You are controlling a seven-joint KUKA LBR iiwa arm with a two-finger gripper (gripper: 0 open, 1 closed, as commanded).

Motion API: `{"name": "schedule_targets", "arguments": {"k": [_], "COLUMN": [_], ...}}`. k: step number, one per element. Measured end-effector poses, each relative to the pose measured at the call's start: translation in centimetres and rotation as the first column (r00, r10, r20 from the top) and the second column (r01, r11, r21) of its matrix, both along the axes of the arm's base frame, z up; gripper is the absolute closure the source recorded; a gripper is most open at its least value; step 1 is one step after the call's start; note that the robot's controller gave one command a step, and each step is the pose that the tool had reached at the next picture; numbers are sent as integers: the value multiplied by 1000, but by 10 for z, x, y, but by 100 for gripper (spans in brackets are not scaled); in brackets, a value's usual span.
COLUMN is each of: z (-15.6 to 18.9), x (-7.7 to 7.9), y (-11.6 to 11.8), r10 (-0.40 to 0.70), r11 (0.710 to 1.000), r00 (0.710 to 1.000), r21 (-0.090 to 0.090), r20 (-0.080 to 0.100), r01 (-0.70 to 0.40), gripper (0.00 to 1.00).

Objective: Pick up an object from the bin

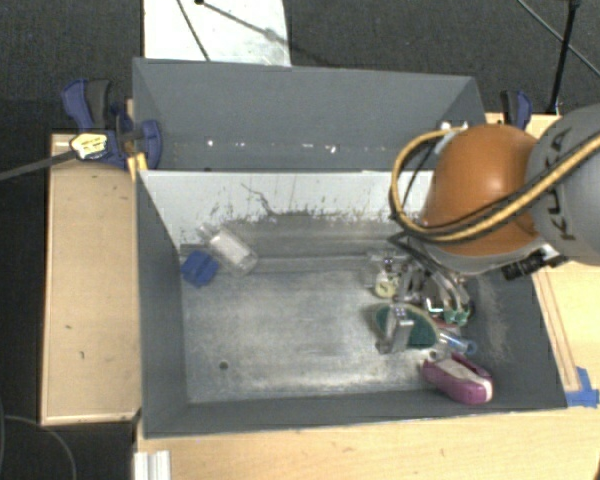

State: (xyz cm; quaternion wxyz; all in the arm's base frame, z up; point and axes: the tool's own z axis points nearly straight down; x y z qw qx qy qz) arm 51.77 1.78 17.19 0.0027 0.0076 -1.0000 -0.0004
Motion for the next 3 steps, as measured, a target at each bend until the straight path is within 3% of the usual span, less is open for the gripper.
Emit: {"name": "schedule_targets", "arguments": {"k": [1, 2, 3], "z": [-100, -70, -65], "x": [30, 52, 75], "y": [-79, -122, -115], "r10": [81, -212, -389], "r11": [997, 977, 921], "r00": [996, 977, 921], "r21": [4, 4, 2], "r20": [24, 10, 6], "r01": [-81, 212, 389], "gripper": [0, 0, 0]}}
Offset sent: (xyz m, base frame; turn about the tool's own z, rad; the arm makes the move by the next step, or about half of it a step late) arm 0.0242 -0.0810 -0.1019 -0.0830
